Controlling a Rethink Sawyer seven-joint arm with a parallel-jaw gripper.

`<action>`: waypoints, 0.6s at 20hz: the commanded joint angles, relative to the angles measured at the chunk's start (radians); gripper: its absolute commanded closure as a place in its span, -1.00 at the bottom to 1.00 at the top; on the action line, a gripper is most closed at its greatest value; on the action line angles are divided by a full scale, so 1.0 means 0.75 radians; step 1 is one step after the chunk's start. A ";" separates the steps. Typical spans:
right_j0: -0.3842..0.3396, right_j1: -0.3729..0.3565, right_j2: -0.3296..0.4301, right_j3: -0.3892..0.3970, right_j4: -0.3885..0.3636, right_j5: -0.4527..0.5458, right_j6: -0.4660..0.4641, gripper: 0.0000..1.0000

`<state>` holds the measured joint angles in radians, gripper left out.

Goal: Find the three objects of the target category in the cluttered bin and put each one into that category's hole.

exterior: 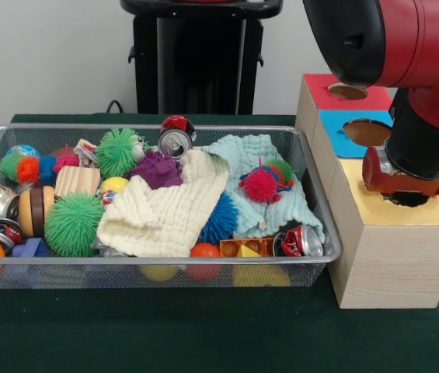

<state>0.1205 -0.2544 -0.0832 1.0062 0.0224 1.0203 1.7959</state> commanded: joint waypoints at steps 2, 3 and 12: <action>-0.030 0.024 0.015 0.093 -0.012 0.032 0.203 -1.00; -0.031 0.025 0.020 0.092 -0.015 0.051 0.185 -1.00; -0.036 0.034 0.032 0.077 -0.014 0.050 0.166 1.00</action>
<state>0.1154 -0.2538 -0.0867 1.0060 0.0212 1.0203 1.7959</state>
